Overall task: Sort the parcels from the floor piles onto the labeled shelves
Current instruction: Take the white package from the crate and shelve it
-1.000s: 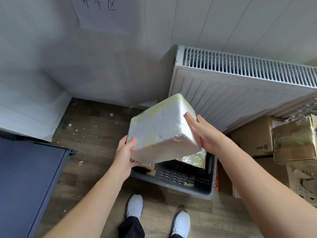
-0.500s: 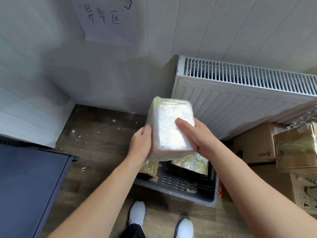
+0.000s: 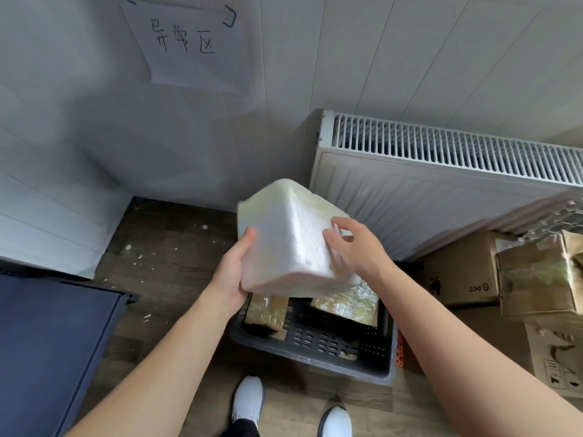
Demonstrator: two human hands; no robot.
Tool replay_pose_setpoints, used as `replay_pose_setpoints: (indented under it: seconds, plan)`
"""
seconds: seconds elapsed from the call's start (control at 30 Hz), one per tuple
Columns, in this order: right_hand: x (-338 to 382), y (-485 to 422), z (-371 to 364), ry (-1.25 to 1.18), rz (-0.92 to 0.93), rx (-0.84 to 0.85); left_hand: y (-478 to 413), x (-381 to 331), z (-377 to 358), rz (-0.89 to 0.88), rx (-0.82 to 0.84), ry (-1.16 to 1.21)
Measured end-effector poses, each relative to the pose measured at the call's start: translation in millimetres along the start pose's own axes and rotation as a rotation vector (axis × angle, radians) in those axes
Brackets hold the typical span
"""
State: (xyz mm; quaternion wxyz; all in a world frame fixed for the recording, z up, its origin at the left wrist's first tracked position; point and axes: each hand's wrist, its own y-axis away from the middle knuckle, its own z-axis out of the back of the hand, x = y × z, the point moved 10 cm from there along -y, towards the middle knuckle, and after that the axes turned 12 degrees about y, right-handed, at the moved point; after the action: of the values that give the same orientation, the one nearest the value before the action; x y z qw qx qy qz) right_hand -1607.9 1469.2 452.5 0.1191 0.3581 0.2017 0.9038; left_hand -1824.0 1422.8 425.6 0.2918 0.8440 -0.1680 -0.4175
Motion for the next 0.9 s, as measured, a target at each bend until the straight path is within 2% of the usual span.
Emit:
replay_pose_setpoints:
  seconds: [0.07,0.17,0.3,0.43,0.57,0.67,0.77,0.9]
  plan:
    - [-12,-1,0,0.020,-0.067,0.009,0,3,2,0.004,0.005,0.041]
    - [-34,0,-6,-0.125,-0.183,0.108,0,6,1,0.001,0.026,0.075]
    - [-64,-3,-2,-0.205,-0.294,0.103,-2,4,-3,0.016,0.057,0.068]
    - [-75,-6,-1,-0.316,-0.225,0.133,-9,-14,-3,-0.083,0.055,-0.115]
    - [-83,-2,3,-0.405,-0.192,0.035,-15,-23,-6,-0.072,-0.005,-0.303]
    - [-86,-6,0,-0.501,-0.141,0.017,-20,-22,-7,0.001,-0.048,-0.236]
    - [-84,-8,-3,-0.658,-0.131,0.070,-22,-23,-11,0.074,-0.042,-0.221]
    - [-84,-4,-6,-0.807,-0.144,0.118,-20,-25,-7,0.055,-0.054,-0.252]
